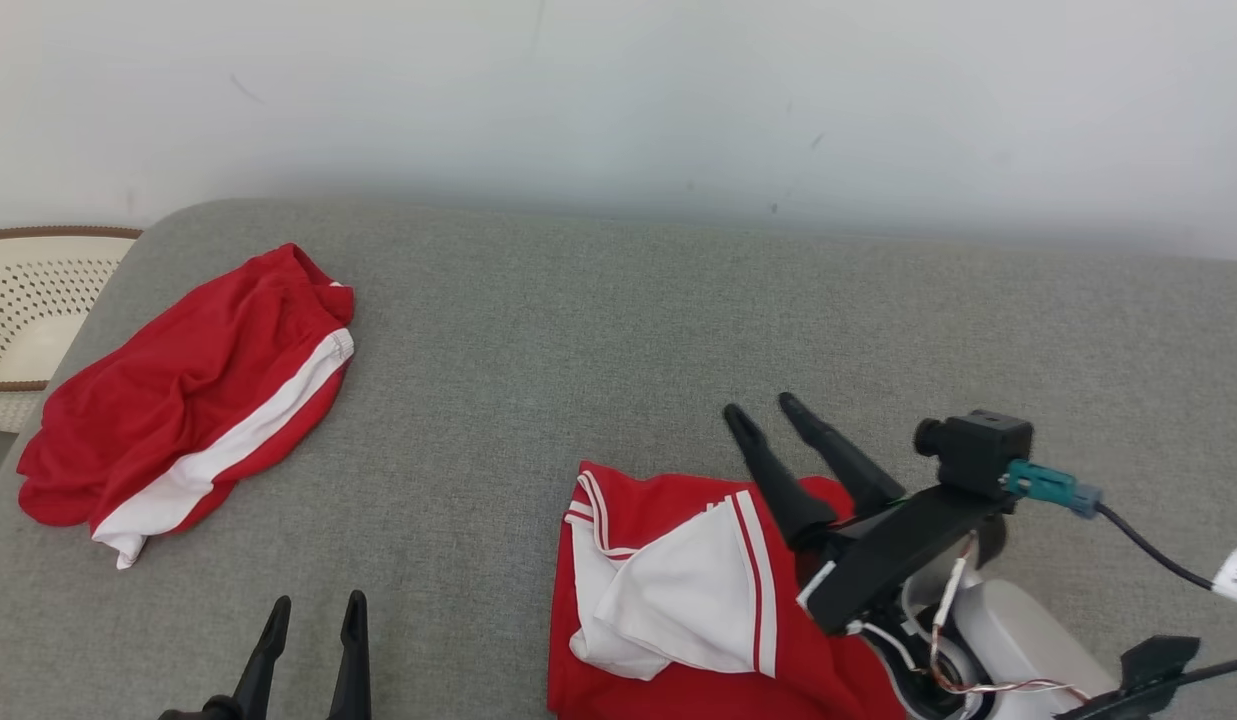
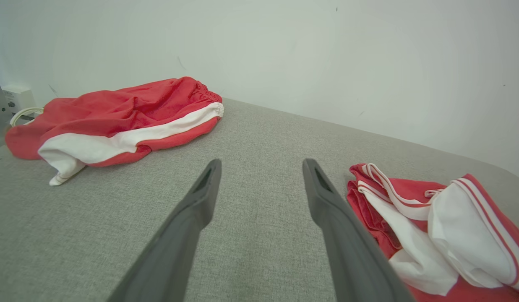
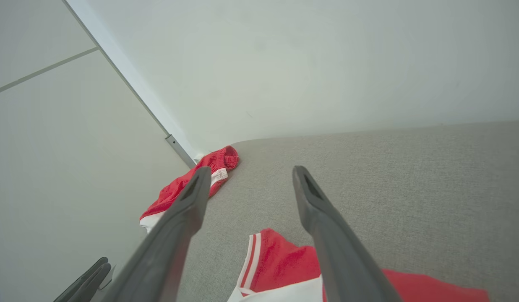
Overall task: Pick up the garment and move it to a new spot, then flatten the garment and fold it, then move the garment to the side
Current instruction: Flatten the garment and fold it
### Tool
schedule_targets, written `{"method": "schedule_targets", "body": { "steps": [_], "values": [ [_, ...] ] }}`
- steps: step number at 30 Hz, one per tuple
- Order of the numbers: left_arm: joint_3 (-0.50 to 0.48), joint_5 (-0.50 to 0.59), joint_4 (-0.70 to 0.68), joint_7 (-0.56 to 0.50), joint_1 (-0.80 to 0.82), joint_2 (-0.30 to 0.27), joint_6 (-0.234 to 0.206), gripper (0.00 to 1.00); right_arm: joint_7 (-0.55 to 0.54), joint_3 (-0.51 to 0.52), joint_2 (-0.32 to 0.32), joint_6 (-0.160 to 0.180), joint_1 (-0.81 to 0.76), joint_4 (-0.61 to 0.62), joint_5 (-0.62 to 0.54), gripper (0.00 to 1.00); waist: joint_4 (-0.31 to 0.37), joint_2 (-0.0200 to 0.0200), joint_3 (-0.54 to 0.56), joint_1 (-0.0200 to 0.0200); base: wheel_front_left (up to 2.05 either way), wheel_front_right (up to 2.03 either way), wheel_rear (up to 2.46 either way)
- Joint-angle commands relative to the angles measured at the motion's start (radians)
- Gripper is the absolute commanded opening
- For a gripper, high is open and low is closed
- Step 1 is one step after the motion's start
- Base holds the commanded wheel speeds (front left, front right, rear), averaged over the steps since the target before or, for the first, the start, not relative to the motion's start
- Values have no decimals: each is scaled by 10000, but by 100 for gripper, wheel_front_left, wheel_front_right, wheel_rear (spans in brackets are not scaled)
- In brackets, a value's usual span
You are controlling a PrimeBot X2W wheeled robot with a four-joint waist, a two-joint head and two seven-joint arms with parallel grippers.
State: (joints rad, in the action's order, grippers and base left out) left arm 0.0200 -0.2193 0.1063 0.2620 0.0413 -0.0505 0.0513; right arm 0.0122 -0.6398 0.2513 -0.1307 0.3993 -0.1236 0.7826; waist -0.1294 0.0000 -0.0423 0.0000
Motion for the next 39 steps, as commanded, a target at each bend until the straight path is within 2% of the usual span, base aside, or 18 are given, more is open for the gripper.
{"method": "schedule_targets", "body": {
  "steps": [1,7,12,34,35,38,39],
  "values": [
    [-27,-6,-23,42,-115,-7,7,100,37,158,132,0,-116,-28,-177,100,25,0,1,0,0,0,0],
    [-56,-61,-64,42,-166,-6,-22,100,106,903,526,0,-439,-293,-1225,100,83,0,-32,0,0,0,0],
    [-88,-89,-72,42,-126,-7,-16,100,-104,1145,410,0,-763,-576,-1596,100,120,0,-133,0,0,0,0],
    [-6,-111,-12,42,150,-7,28,100,185,56,-158,0,15,-3071,-826,100,-199,0,-461,0,0,0,0],
    [-10,-121,-7,42,154,-7,21,100,195,-17,-186,0,65,-3191,-783,64,-220,0,-464,0,0,0,0],
    [4,-155,5,42,149,-7,-14,100,300,-188,-237,0,236,-3500,-663,0,-286,0,-454,0,0,0,0],
    [5,-164,8,42,140,-7,-25,100,339,-255,-254,0,270,-3581,-603,0,-302,0,-445,0,0,0,0]
  ]
}}
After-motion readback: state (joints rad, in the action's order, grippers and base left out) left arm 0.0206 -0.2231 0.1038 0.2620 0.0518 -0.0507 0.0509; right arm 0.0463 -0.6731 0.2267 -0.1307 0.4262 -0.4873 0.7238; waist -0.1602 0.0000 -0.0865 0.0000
